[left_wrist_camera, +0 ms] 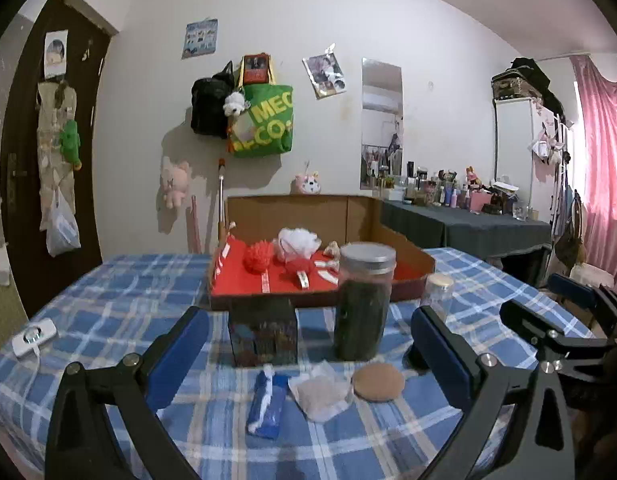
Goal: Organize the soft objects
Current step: 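Grasp the blue-white cloth with the left tool while the right tool grasps the black pom-pom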
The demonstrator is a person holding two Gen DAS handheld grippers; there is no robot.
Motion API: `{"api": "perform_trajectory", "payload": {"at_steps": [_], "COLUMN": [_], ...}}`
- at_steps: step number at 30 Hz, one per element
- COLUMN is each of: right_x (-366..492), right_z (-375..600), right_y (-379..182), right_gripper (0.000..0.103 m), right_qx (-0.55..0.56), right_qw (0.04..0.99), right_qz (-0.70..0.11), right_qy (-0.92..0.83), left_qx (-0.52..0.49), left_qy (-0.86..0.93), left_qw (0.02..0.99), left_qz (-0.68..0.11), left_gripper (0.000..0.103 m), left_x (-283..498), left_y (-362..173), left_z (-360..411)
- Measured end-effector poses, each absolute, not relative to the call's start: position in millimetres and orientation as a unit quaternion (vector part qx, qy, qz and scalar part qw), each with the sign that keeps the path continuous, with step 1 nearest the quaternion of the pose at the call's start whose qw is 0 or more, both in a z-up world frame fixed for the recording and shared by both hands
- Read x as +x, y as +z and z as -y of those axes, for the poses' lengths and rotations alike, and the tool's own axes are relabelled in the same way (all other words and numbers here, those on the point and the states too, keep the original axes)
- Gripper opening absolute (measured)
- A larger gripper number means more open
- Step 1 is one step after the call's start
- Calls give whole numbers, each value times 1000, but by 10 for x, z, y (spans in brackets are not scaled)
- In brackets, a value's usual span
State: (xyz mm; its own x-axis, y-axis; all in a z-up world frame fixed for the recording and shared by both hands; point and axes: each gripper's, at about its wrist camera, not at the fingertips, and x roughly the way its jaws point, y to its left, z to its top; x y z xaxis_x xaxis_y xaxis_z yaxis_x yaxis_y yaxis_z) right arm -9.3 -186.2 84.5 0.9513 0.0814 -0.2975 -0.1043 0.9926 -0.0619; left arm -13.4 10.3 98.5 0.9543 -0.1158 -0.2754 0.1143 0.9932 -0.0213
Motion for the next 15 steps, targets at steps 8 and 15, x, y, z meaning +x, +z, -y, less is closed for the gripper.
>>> {"api": "perform_trajectory", "payload": {"at_steps": [8,15], "right_x": [22,151], "right_z": [1834,1807], "right_y": [550,337], "right_gripper": [92,92], "right_qx": [-33,-27], "right_qw": [981,972], "right_qz": [-186,-227], "right_qy": [44,47], "left_qx": [-5,-14], "left_qy": [-46,-47], "left_qw": [984,975], "left_qz": [-173,-218], "left_gripper": [103,103], "left_x": [-47,92], "left_y": [680,420], "left_z": [-112,-121]}}
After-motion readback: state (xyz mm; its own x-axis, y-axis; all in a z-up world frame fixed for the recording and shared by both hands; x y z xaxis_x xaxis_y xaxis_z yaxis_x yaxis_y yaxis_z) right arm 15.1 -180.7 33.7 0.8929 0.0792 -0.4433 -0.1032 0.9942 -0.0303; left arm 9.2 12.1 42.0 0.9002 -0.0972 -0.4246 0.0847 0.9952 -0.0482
